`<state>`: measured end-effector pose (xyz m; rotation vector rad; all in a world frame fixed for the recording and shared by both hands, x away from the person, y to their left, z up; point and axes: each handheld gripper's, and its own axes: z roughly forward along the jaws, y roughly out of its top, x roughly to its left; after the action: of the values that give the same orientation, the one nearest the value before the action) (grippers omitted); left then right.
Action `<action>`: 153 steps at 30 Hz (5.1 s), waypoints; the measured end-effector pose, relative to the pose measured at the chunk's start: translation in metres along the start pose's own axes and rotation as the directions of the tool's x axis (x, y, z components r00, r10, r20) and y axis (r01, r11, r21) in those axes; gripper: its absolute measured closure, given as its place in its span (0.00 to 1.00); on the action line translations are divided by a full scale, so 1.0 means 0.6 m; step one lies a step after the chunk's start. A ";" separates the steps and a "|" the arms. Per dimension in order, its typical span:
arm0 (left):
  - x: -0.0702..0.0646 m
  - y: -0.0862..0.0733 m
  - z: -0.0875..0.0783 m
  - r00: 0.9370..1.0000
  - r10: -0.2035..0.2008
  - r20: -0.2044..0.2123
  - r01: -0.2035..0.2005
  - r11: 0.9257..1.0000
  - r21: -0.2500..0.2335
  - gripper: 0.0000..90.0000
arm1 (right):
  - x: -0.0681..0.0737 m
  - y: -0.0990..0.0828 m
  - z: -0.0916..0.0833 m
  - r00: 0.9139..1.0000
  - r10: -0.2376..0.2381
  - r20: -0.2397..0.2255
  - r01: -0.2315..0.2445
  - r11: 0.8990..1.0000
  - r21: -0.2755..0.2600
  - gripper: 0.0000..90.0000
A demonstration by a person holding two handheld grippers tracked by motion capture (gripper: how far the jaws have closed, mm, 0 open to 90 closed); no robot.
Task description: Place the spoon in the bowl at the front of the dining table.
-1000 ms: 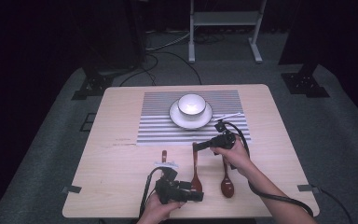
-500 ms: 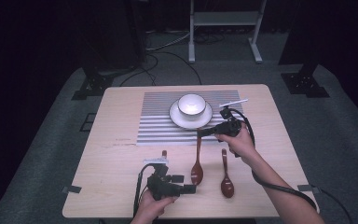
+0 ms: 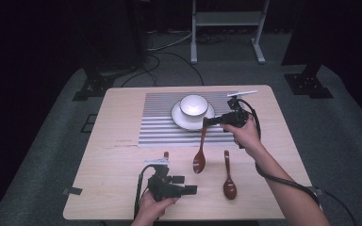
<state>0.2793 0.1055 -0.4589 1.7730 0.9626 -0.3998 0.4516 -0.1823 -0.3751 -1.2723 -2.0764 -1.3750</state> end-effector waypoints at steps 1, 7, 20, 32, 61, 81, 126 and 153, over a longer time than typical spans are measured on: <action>0.000 0.000 0.000 1.000 0.000 0.000 0.000 1.000 0.000 0.04 | 0.000 0.000 0.000 1.000 0.000 0.000 0.000 1.000 0.000 0.93; 0.002 0.001 -0.004 1.000 -0.002 -0.007 0.002 1.000 -0.010 0.04 | -0.003 0.015 -0.008 1.000 0.014 0.017 -0.014 0.999 -0.033 0.93; 0.002 0.001 -0.009 1.000 0.007 -0.016 -0.007 1.000 -0.019 0.04 | -0.014 0.042 -0.024 0.997 0.064 0.031 -0.060 0.992 -0.110 0.92; 0.002 0.002 -0.011 1.000 0.010 -0.018 -0.010 1.000 -0.025 0.04 | -0.002 0.070 -0.017 0.997 0.067 0.045 -0.060 0.988 -0.145 0.92; 0.003 0.002 -0.015 1.000 0.012 -0.015 -0.012 1.000 -0.028 0.04 | 0.002 0.128 0.002 0.993 0.087 0.084 -0.064 0.966 -0.251 0.92; 0.005 0.002 -0.020 1.000 0.011 -0.013 -0.012 0.999 -0.035 0.04 | -0.022 0.157 -0.012 0.973 0.156 0.171 -0.087 0.931 -0.354 0.92; 0.003 0.000 -0.020 1.000 0.010 -0.014 -0.011 0.999 -0.038 0.05 | -0.072 0.133 -0.033 0.917 0.280 0.283 -0.096 0.845 -0.525 0.92; 0.002 0.000 -0.020 1.000 0.010 -0.015 -0.011 0.999 -0.039 0.05 | -0.111 0.101 -0.009 0.909 0.289 0.299 -0.134 0.884 -0.448 0.86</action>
<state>0.2780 0.1166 -0.4549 1.7475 0.9652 -0.3590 0.5366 -0.2115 -0.3846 -2.0037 -1.8204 -1.6381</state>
